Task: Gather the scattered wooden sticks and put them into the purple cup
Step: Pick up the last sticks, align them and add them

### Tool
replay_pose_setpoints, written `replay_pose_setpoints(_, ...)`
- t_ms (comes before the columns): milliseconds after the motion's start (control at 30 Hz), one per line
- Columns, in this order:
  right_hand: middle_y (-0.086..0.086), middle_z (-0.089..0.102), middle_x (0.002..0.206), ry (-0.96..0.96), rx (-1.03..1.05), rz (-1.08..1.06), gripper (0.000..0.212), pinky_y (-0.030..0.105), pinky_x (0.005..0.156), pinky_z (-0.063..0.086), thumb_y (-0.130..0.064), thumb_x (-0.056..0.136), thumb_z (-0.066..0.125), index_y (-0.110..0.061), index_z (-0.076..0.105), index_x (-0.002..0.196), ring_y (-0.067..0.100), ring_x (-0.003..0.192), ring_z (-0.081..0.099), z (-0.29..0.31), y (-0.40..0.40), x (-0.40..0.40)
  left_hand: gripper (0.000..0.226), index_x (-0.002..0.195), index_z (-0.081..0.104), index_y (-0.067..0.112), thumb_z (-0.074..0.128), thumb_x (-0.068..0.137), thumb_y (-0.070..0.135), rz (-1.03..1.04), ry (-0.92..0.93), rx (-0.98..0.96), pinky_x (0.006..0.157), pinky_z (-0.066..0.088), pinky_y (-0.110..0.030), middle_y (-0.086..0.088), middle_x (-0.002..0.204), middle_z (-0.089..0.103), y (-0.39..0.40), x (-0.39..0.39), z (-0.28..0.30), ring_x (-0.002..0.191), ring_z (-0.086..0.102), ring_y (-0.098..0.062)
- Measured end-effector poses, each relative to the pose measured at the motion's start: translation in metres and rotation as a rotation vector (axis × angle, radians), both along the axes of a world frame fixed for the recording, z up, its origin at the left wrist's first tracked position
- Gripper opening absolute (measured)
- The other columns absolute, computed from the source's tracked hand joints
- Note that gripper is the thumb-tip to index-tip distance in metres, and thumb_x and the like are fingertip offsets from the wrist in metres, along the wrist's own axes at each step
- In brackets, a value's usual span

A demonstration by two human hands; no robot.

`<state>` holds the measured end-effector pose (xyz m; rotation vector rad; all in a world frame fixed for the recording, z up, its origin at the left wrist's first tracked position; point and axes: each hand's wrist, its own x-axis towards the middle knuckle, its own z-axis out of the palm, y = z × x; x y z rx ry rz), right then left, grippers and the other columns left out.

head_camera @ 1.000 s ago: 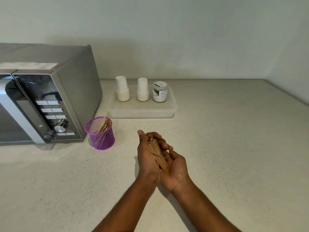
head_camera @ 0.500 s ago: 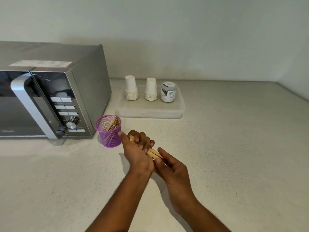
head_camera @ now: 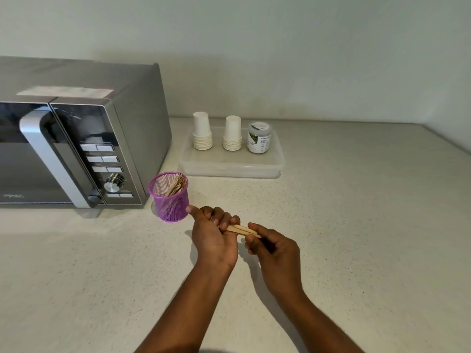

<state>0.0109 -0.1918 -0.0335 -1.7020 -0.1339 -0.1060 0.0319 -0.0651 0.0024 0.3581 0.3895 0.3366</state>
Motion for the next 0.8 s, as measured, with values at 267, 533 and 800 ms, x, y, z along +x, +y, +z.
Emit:
replay_pose_setpoints(267, 0.026, 0.068, 0.129, 0.561, 0.998, -0.012, 0.049, 0.051, 0.114, 0.044, -0.035, 0.098, 0.058, 0.002, 0.060, 0.131, 0.039, 0.126, 0.062, 0.020, 0.019, 0.012, 0.054, 0.060, 0.038, 0.020, 0.040, 0.107, 0.046, -0.041, -0.021, 0.028, 0.048, 0.040, -0.025, 0.002, 0.050, 0.028, -0.013, -0.006, -0.001, 0.041, 0.027, -0.012)
replay_pose_setpoints(533, 0.013, 0.076, 0.103, 0.490, 0.742, 0.012, 0.056, 0.037, 0.092, 0.057, -0.051, 0.104, 0.042, -0.005, 0.069, 0.119, 0.024, 0.097, 0.074, 0.030, 0.037, 0.009, 0.062, 0.057, 0.033, 0.017, 0.036, 0.104, 0.058, -0.043, -0.057, 0.052, 0.046, 0.034, -0.026, 0.000, 0.046, 0.023, -0.014, -0.003, 0.002, 0.038, 0.021, -0.014)
replay_pose_setpoints(800, 0.001, 0.081, 0.098, 0.156, 0.293, 0.076, 0.021, 0.023, 0.081, 0.060, -0.006, 0.085, 0.078, -0.016, 0.081, 0.103, 0.017, 0.094, 0.077, 0.015, 0.021, 0.001, 0.058, 0.051, 0.036, 0.019, 0.038, 0.107, 0.037, -0.031, -0.004, 0.033, 0.055, 0.042, -0.028, 0.001, 0.048, 0.028, 0.016, 0.004, 0.000, 0.042, 0.028, -0.013)
